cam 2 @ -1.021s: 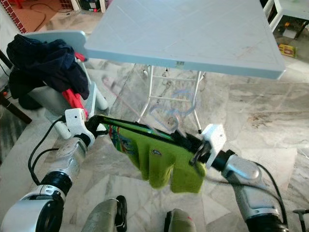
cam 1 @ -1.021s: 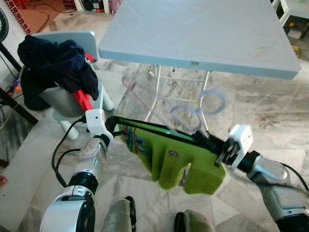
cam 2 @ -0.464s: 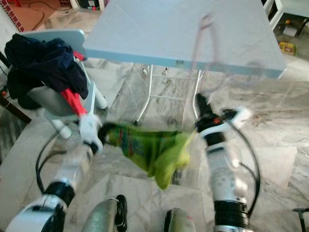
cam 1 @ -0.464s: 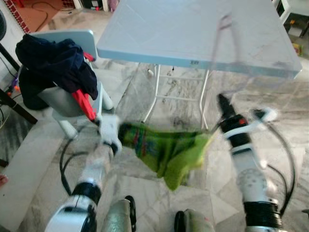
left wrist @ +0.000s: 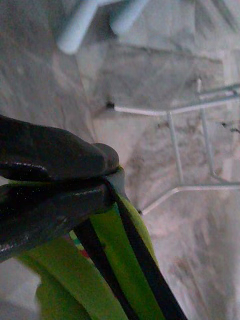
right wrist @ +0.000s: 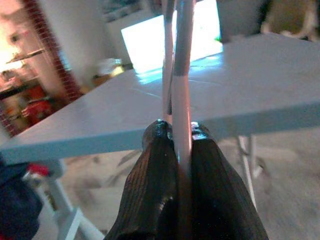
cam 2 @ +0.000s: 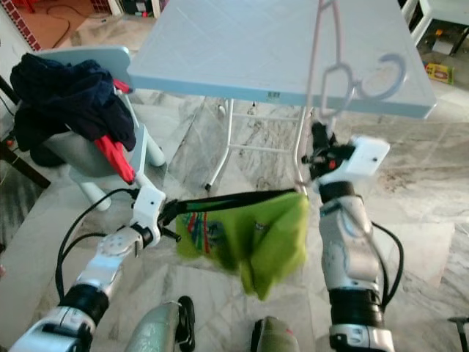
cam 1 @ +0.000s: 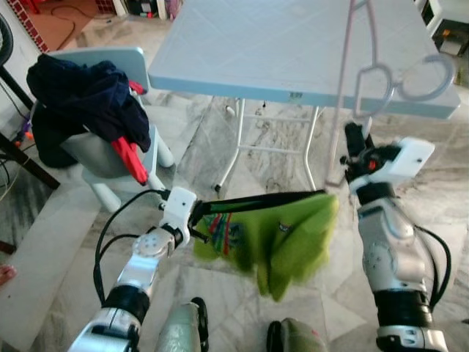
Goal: Hang hanger
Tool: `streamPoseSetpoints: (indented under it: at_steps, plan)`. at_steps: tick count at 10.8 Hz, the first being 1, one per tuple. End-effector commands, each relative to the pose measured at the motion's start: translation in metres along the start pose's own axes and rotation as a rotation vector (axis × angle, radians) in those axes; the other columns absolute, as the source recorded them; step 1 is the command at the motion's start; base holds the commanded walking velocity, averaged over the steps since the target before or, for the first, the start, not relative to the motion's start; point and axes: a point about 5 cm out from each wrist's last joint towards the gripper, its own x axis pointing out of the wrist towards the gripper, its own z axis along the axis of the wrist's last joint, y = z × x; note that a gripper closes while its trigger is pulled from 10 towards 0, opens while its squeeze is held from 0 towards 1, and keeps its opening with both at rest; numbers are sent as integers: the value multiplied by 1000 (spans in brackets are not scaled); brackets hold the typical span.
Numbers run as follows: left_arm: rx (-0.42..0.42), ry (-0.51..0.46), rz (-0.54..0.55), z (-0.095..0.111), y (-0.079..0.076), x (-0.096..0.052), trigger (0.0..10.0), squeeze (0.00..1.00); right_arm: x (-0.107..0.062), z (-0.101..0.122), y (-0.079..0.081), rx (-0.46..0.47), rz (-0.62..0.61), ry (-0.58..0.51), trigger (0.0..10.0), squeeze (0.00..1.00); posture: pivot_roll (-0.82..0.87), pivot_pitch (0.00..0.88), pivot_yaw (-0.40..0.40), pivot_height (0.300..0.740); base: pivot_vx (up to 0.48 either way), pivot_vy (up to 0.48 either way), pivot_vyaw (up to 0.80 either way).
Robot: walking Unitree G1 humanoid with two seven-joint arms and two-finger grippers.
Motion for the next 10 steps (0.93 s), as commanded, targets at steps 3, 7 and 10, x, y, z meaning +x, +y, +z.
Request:
streamPoseSetpoints:
  at_steps: [3,7,10]
  plan:
    - [-40,-90,60,15,3,3,0,0,-8,-30,-8,818,-252,-2,10000,0,-28,115,60,740,0,0,0]
    - [-40,-61,108,10,0,7,0,0,-25,-67,35,598,3,172,10000,0,-29,117,68,740,0,0,0]
    - [-147,23,34,-9,-31,18,0,0,-16,-63,39,935,-85,155,10000,0,-27,128,63,740,0,0,0]
